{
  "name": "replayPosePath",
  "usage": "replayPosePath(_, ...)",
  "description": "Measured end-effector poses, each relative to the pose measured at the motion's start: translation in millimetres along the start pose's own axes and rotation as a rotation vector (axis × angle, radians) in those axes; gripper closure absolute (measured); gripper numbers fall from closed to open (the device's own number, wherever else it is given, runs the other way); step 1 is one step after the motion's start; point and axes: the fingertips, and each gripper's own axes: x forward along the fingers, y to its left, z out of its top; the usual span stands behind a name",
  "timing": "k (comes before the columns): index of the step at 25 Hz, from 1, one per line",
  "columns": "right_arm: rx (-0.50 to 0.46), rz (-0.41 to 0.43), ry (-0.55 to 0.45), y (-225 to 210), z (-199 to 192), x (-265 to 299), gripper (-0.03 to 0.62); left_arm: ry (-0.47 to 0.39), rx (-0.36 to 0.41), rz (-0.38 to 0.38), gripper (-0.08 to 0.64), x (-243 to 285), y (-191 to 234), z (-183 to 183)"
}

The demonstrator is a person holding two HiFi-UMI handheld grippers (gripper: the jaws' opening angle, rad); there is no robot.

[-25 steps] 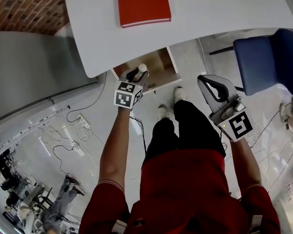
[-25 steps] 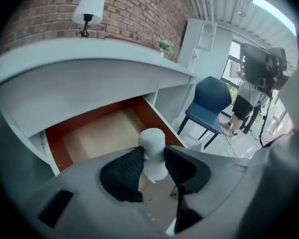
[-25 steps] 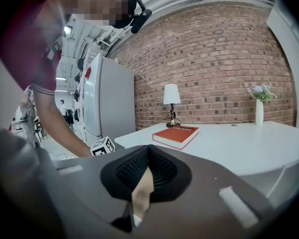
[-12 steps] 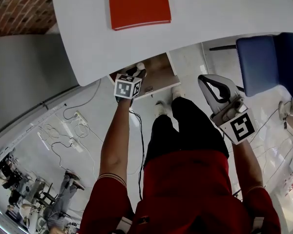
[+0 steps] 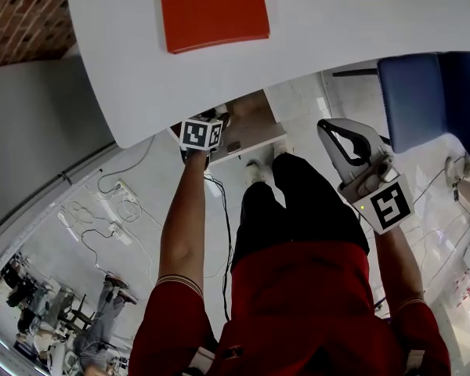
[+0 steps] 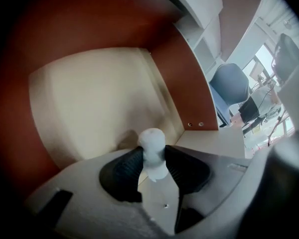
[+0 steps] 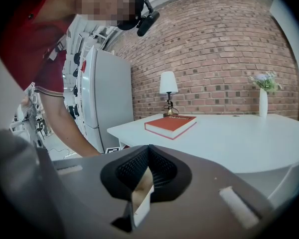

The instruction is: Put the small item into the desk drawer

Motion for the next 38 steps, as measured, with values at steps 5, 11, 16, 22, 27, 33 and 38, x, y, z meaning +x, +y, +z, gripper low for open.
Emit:
replayPosePath(5,-0.002,0.002,0.017,-0.2,-5.1,0.1,0.580,0.015,-0.035,-0.003,0.405,10.4,2.1,-5.5)
replayPosePath(11,-0.004,0.000,0.020,0.4,-7.7,-4.8,0.580,0.010,-0.037,0.005,0.386,15.0,0.5,-6.3)
replayPosePath(16,-0.009,0.000,0.015,4.9,-5.9,-12.5,0.580,-0.021,-0.014,0.028,0.368,6.3,-6.7,-3.2)
replayPosePath(22,-0.017,0.019,-0.007,19.2,4.9,-7.6,0.580,-0.135,0.056,0.052,0.370,-28.5,-20.7,15.8)
replayPosePath(27,-0.021,0.037,-0.036,36.6,17.2,-4.5,0.580,-0.302,0.120,0.063,0.416,-85.7,-51.1,39.9)
replayPosePath(33,-0.019,0.037,-0.070,60.5,36.7,-11.0,0.580,-0.483,0.238,0.062,0.469,-169.7,-104.9,52.6)
replayPosePath(38,-0.028,0.036,-0.108,85.5,58.6,-21.7,0.580,-0.638,0.332,0.064,0.537,-246.0,-148.0,58.6)
